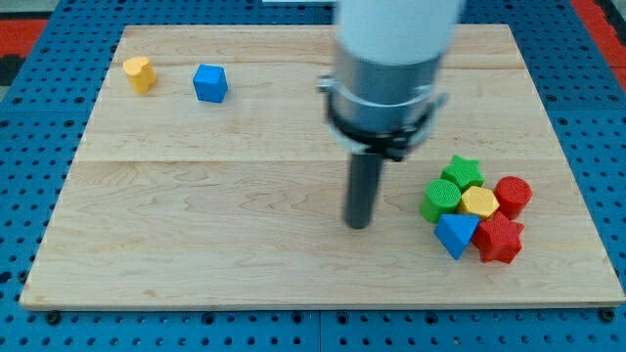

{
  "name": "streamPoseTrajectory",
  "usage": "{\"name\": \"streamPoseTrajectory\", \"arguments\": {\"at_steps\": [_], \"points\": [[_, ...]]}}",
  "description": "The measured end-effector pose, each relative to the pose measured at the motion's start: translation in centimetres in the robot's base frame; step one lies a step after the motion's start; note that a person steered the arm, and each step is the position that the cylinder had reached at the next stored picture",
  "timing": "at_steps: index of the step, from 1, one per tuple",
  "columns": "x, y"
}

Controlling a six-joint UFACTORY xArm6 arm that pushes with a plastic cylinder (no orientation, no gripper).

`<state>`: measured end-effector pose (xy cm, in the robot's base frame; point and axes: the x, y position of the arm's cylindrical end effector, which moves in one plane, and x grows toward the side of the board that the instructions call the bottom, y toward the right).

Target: Slide the blue cube to blue triangle

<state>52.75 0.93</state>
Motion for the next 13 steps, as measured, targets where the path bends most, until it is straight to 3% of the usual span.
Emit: {"name": "streamPoseTrajectory", "arguments": {"at_steps": [2, 3, 5, 6, 7, 8, 9, 10, 12, 13], "points": [[-9.0, -22.8], [-17.8, -27.1], [-26.4, -12.2], [-19.9, -11.5], [-14.9, -14.7], [-16.3, -17.7], [-12.7, -14.5], [-9.7, -7.6], [-13.4, -18.6], [-13.1, -25.1]]}}
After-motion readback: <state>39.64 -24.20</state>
